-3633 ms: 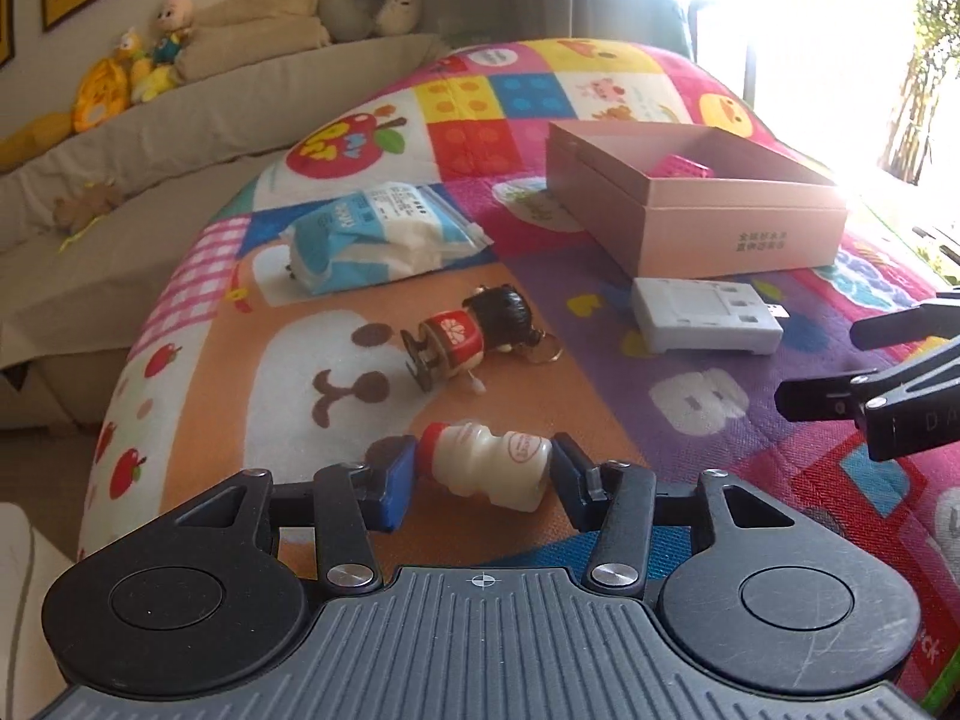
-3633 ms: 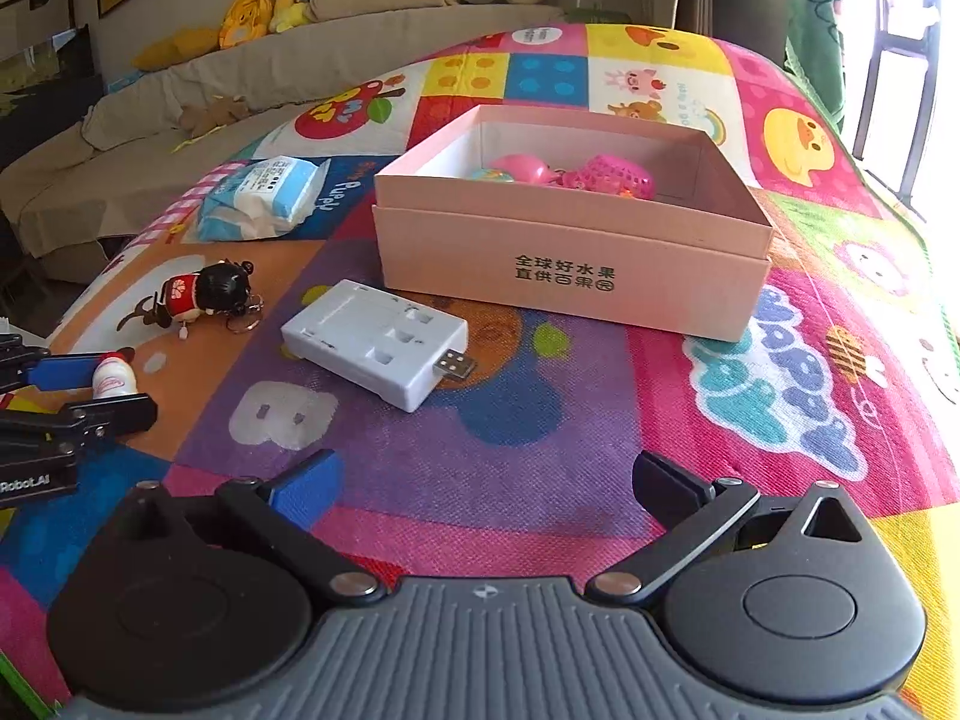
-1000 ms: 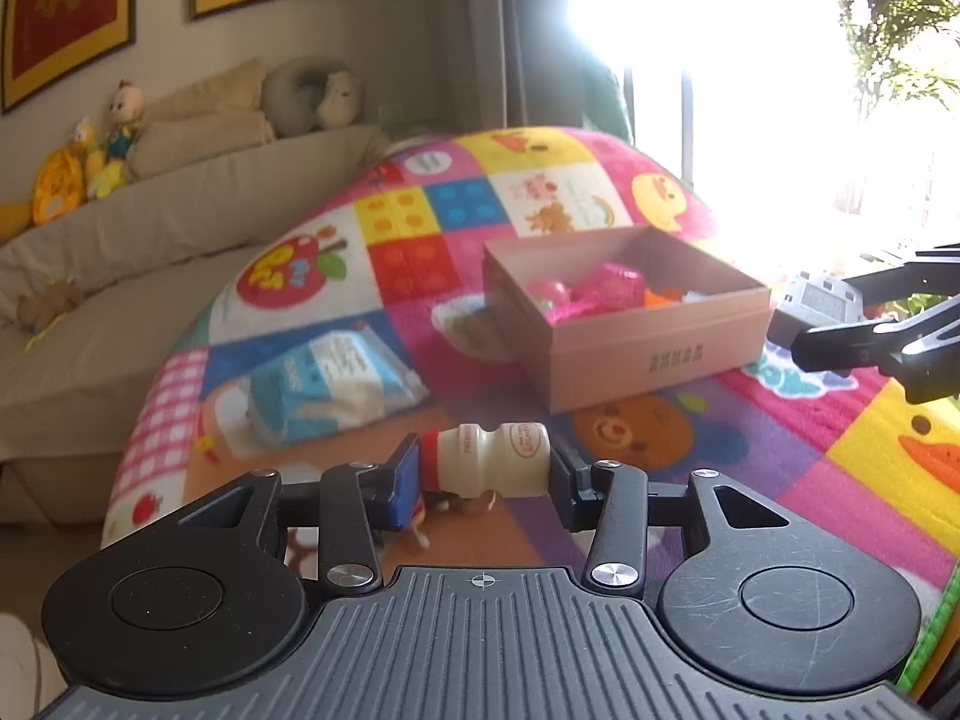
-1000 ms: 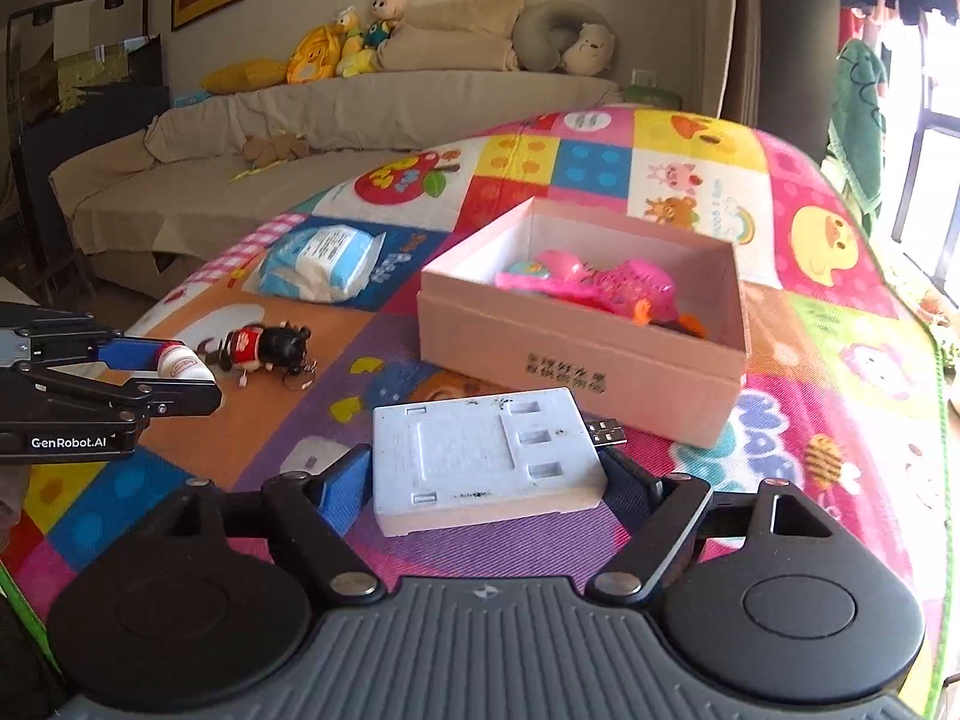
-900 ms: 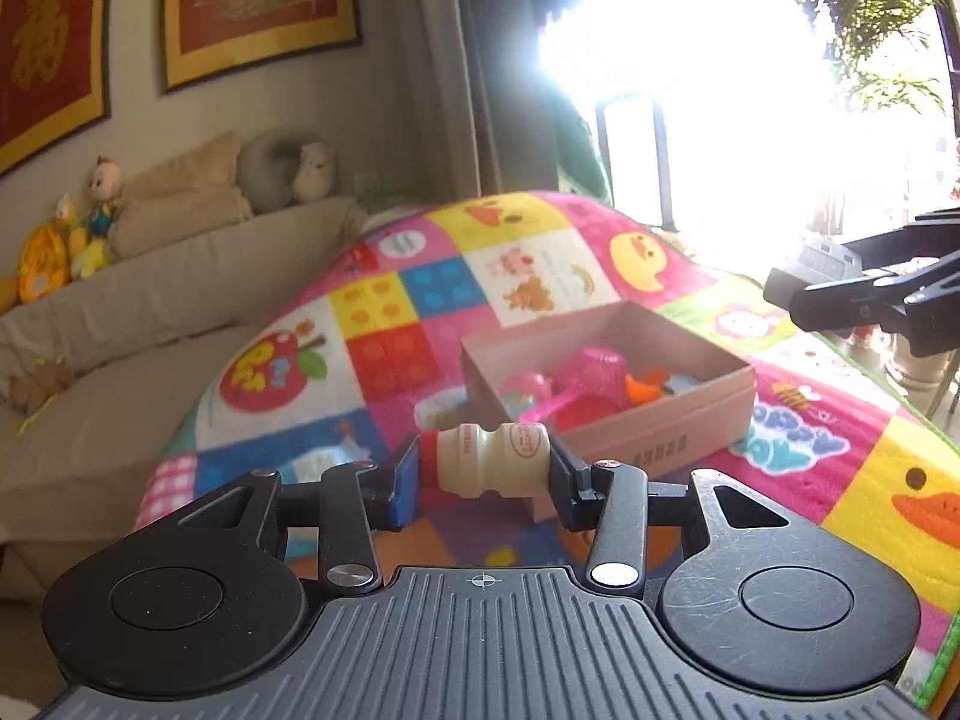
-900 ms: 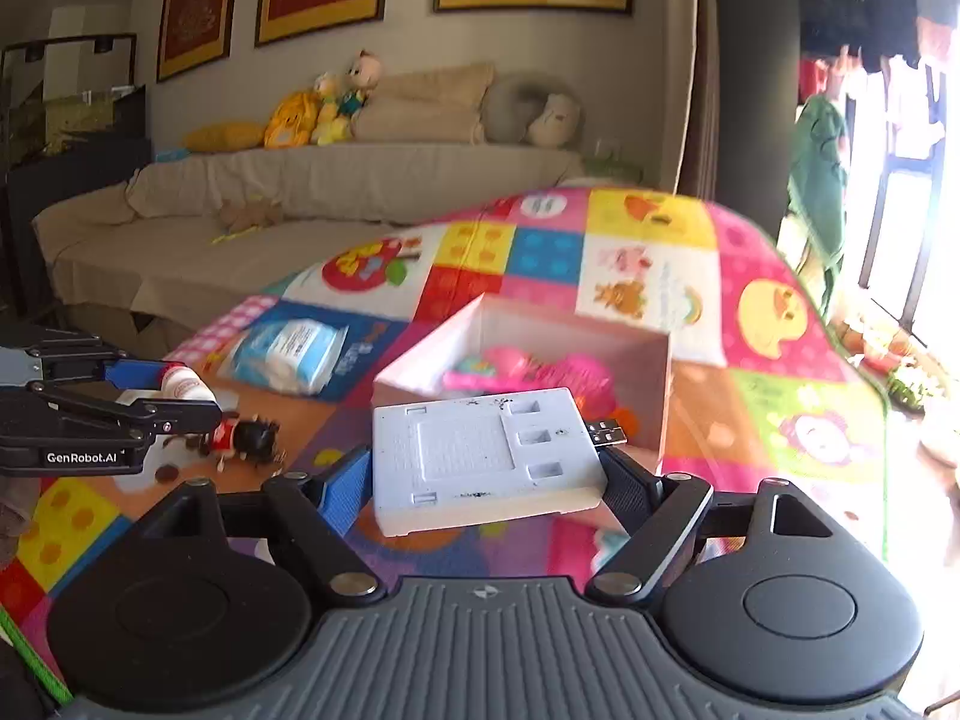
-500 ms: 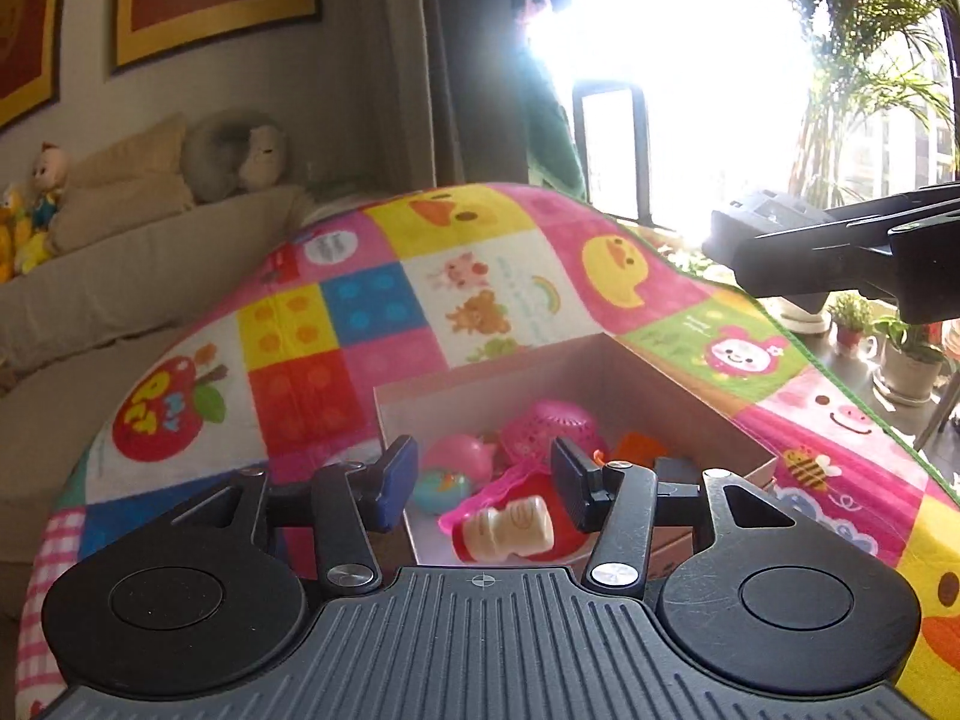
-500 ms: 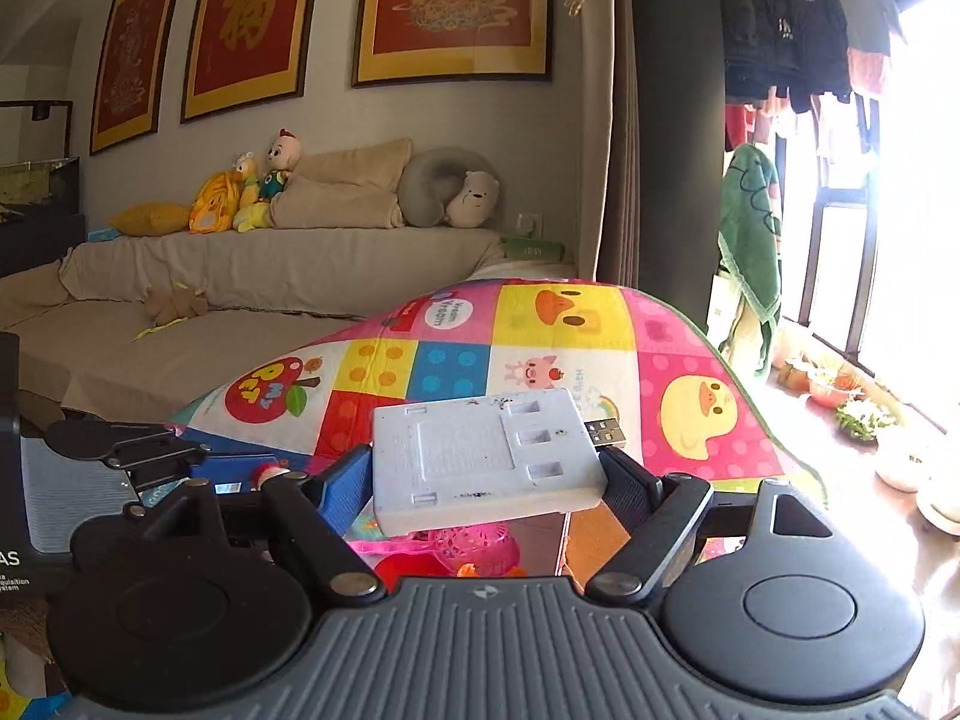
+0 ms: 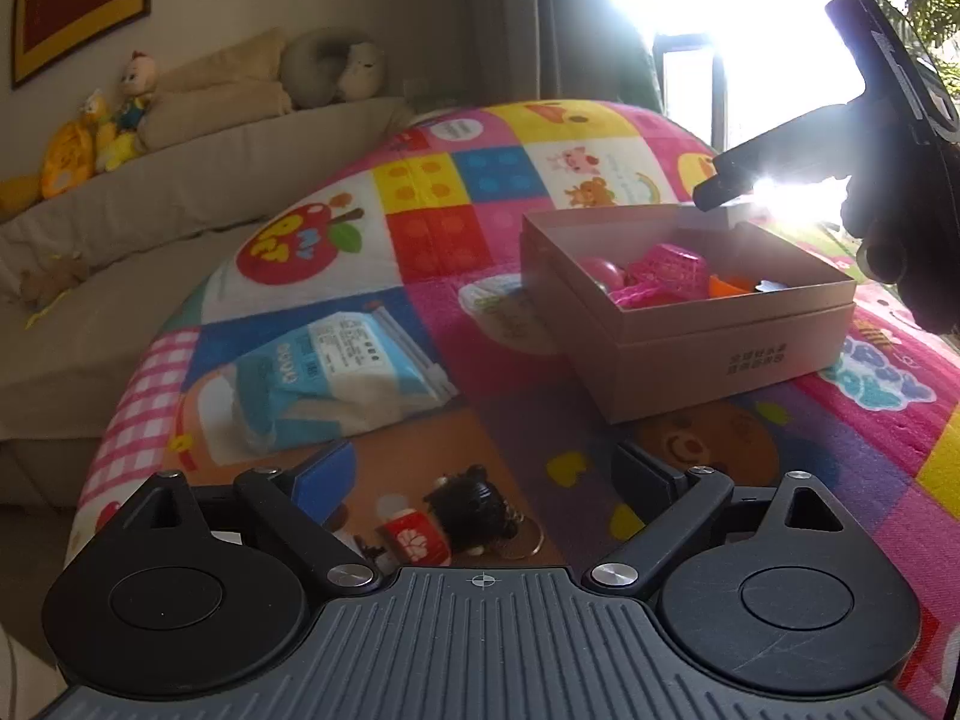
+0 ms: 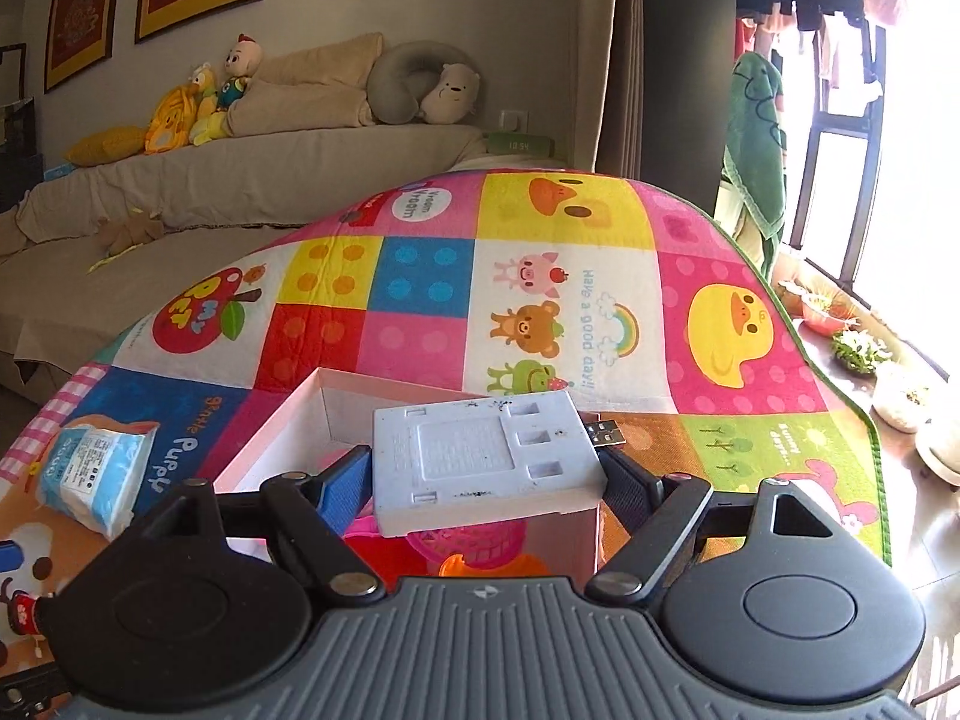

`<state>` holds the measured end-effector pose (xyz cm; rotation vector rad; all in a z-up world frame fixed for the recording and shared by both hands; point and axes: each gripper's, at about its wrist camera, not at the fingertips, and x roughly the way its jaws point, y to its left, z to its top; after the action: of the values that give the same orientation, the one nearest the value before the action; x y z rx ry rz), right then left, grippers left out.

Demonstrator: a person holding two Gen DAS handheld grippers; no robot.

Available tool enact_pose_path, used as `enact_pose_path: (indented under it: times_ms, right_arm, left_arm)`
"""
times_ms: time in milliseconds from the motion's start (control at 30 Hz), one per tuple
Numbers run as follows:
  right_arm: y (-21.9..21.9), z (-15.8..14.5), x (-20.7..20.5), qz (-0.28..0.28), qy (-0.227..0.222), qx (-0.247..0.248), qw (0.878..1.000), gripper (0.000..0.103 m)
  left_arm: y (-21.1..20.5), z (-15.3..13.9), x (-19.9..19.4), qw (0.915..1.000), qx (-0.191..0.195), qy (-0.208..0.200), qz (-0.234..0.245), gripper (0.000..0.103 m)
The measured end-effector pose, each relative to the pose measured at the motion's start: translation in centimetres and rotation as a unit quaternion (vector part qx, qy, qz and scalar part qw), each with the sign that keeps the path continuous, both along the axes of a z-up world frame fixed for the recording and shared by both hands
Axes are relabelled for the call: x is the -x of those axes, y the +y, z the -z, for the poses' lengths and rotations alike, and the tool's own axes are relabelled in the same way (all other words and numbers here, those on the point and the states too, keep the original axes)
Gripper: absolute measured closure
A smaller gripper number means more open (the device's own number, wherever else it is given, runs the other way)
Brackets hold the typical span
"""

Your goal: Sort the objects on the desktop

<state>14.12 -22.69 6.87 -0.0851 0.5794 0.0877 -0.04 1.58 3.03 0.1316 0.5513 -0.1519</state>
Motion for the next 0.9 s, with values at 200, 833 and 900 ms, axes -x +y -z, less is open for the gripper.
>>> enact_pose_path:
  times_ms: [200, 833, 900]
  right_arm:
    - [3.1, 0.2, 2.6, -0.034, -0.017, 0.03, 0.999, 0.019]
    - [21.5, 1.4, 0.1, -0.25, 0.083, 0.002, 0.965, 0.005]
    - [23.0, 2.0, -1.6, -0.256, 0.107, 0.008, 0.961, 0.003]
  left_arm:
    - [5.4, 0.9, 1.3, 0.9953, 0.014, 0.023, -0.093, 0.006]
    - [7.5, 2.0, 2.8, 0.9885, 0.054, 0.054, -0.13, 0.003]
    - [7.7, 2.1, 2.7, 0.9879, 0.061, 0.058, -0.13, 0.003]
